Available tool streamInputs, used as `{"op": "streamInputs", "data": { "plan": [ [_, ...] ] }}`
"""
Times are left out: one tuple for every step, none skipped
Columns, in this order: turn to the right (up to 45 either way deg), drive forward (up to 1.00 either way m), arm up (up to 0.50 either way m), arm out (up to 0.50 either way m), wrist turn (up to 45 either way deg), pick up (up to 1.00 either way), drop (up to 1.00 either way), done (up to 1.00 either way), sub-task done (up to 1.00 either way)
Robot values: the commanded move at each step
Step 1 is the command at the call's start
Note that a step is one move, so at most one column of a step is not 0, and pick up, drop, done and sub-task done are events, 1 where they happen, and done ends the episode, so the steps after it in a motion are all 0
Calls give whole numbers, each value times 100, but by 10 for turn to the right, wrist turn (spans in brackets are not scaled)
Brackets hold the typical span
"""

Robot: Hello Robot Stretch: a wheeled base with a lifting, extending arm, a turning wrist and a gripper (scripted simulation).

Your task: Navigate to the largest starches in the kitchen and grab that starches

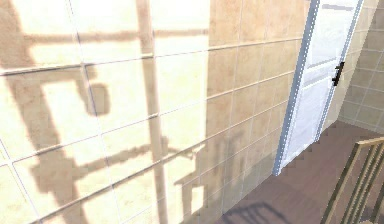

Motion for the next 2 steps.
{"op": "streamInputs", "data": {
  "plan": [
    [0,0,0,0,0,100,0,0,0],
    [0,0,10,0,0,0,0,0,0]
  ]
}}
